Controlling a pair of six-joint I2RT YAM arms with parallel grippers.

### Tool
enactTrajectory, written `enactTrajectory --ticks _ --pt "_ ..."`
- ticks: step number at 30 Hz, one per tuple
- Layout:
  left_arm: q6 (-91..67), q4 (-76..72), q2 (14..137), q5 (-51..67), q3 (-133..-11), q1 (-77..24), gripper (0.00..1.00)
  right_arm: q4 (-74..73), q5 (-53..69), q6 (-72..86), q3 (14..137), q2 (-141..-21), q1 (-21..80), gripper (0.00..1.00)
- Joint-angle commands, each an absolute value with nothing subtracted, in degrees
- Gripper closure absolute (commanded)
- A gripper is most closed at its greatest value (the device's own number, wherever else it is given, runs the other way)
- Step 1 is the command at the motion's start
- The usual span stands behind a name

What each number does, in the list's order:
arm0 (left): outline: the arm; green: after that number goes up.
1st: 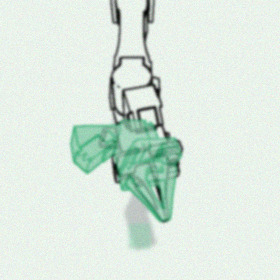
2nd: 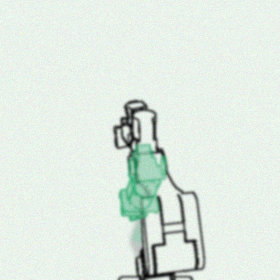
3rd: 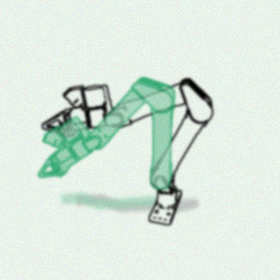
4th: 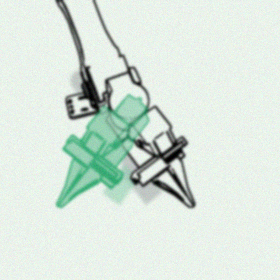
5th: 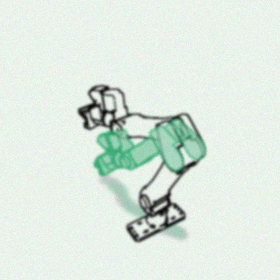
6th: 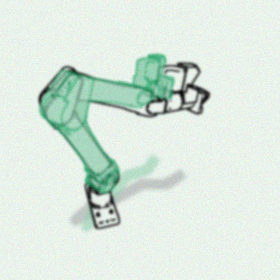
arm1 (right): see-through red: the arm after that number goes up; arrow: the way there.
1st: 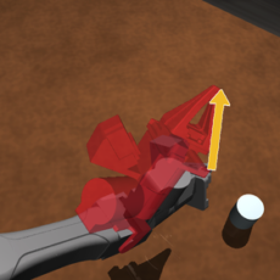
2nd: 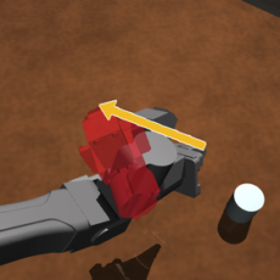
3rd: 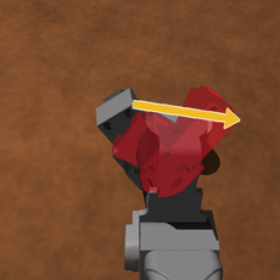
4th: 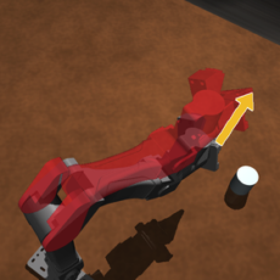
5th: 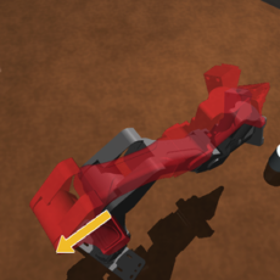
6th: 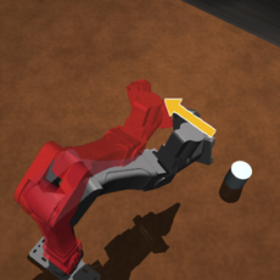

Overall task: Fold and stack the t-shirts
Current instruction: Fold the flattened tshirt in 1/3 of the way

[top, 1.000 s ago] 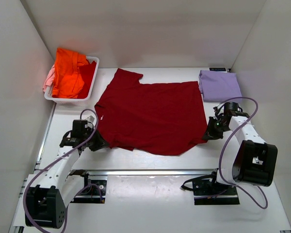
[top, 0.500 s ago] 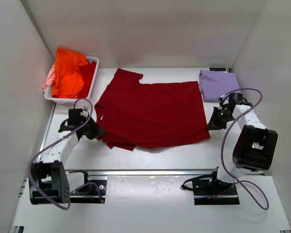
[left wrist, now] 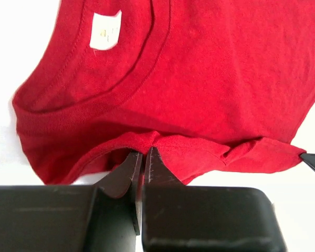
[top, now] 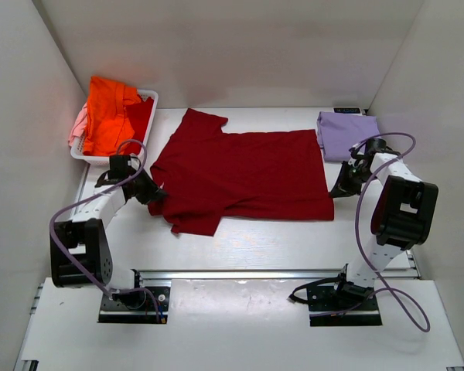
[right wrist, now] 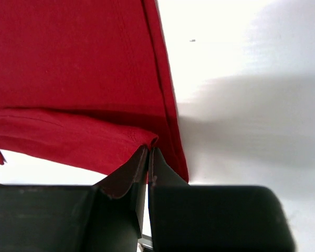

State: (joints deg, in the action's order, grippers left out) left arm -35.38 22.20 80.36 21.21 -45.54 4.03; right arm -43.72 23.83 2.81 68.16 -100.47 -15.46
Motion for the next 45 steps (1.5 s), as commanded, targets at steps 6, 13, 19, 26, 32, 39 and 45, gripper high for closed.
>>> enactTrajectory --ticks 6,13,19,26,32,39,45 --pt "-34.89 20.21 84.64 19.43 -49.04 4.83 1.00 -41.66 24.70 3.34 72.68 -103.88 -15.12 1.00" --pt "-35.69 19.50 83.32 18.55 -48.25 5.89 1.00 -41.31 24.61 3.16 73.65 -104.51 -14.68 1.00" --pt "-34.81 21.79 82.79 17.14 -49.30 6.42 1.00 -40.52 24.79 3.07 74.97 -105.29 -14.59 1.00" --pt "-35.68 19.78 83.14 14.68 -46.85 6.50 1.00 -39.90 26.36 2.55 76.46 -108.45 -13.27 1.00" --pt "-37.27 17.84 83.84 13.45 -48.16 5.63 0.90 -39.38 26.28 1.58 77.70 -110.30 -11.43 1.00" --pt "-38.58 16.79 83.50 15.29 -48.78 6.24 0.48 -40.08 24.45 0.79 79.10 -111.18 -10.28 0.71" --pt "-37.80 17.31 80.95 14.51 -50.27 5.98 0.39 -39.29 12.59 0.44 78.05 -105.04 -6.78 0.54"
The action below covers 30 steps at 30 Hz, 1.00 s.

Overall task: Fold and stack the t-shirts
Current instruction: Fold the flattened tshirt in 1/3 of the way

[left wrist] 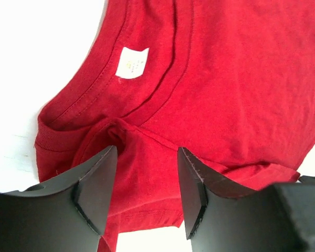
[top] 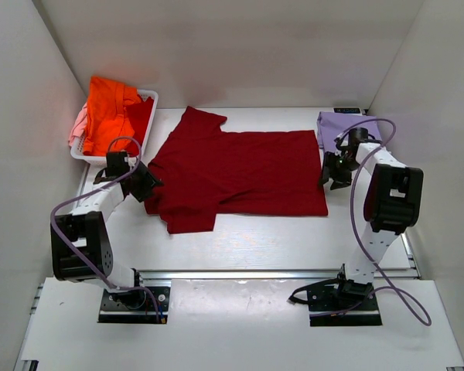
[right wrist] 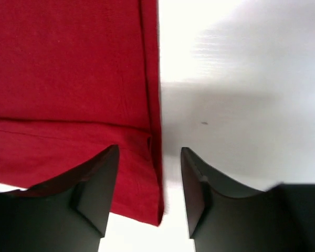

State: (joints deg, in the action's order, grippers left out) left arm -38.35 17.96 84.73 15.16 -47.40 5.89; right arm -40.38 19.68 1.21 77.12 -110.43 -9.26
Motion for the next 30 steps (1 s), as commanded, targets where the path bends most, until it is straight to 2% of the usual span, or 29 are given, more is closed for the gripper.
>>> enactTrajectory --ticks 1,3,5,7,8,10,12,17,23,30 --pt "-36.92 18.71 80.51 13.81 -50.62 5.98 0.40 -38.94 10.39 -1.21 78.13 -103.03 -6.51 0.51" --pt "-35.43 19.77 79.37 12.48 -51.85 5.89 0.40 -38.24 8.35 -2.45 77.35 -99.59 -3.36 0.50" --pt "-35.16 20.39 77.27 12.04 -51.42 6.24 0.40 -36.14 11.49 -2.99 74.54 -94.16 -0.36 0.60" --pt "-35.16 20.66 75.42 11.26 -49.93 6.42 0.40 -32.90 15.10 -3.16 71.13 -90.29 7.60 0.76" --pt "-34.98 21.09 74.11 10.81 -49.75 6.42 0.40 -29.91 17.55 -2.82 68.58 -88.35 9.91 0.80" --pt "-35.24 21.09 72.35 10.46 -48.52 6.42 0.40 -24.91 19.41 -1.85 64.71 -85.70 20.69 0.82" --pt "-35.51 21.36 70.93 11.33 -47.64 6.76 0.40 -20.85 21.88 -0.27 63.81 -86.22 27.47 0.80" --pt "-35.51 22.67 66.63 10.72 -46.58 6.68 0.38 -13.29 26.18 1.76 66.52 -95.17 38.05 0.58" --pt "-32.44 25.05 64.51 9.39 -46.15 5.55 0.38 -10.90 25.50 0.87 71.10 -102.38 45.17 0.56" --pt "-30.94 32.16 63.11 10.89 -41.14 -3.24 0.40 -11.77 22.86 1.06 68.21 -99.23 41.40 0.56"
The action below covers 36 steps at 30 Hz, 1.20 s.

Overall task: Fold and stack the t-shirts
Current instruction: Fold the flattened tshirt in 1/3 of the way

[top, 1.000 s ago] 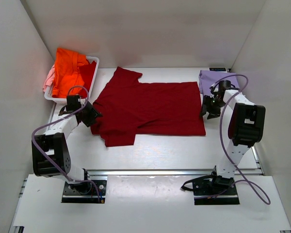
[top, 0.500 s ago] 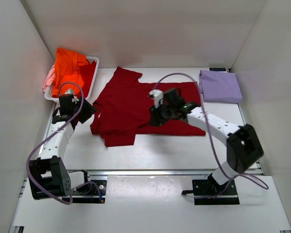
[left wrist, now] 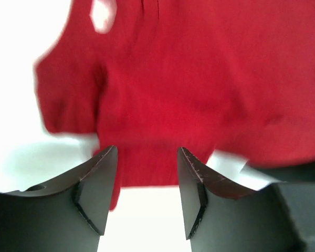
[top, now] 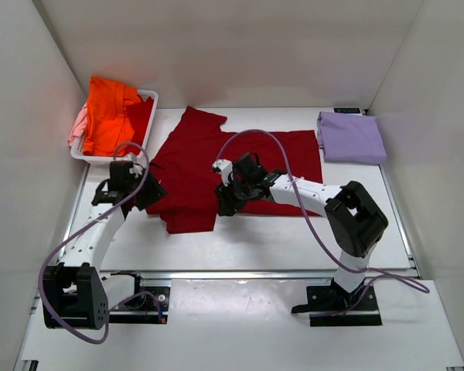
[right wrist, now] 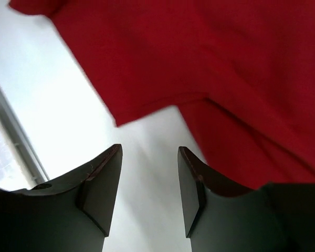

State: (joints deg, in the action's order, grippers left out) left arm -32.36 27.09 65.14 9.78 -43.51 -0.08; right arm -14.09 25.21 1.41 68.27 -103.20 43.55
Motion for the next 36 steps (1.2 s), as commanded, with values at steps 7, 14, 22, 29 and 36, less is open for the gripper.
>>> enactTrajectory --ticks 7,14,22,29,36 --pt "-31.46 34.55 63.10 10.89 -35.87 -8.26 0.40 -13.18 20.57 0.53 64.08 -93.70 36.39 0.55" --pt "-33.84 30.50 68.62 7.65 -34.72 -13.88 0.40 -12.74 20.83 0.61 58.28 -85.53 30.77 0.55" --pt "-33.93 29.61 68.82 7.21 -37.17 -13.27 1.00 -12.83 21.88 0.53 52.04 -77.70 22.87 0.56" --pt "-39.45 22.16 67.04 9.14 -43.40 -8.70 1.00 -12.92 23.73 -1.14 48.25 -73.04 18.20 0.55" --pt "-43.77 11.53 78.55 8.26 -50.17 -7.03 1.00 -13.10 24.08 -0.88 47.55 -72.60 18.45 0.56"
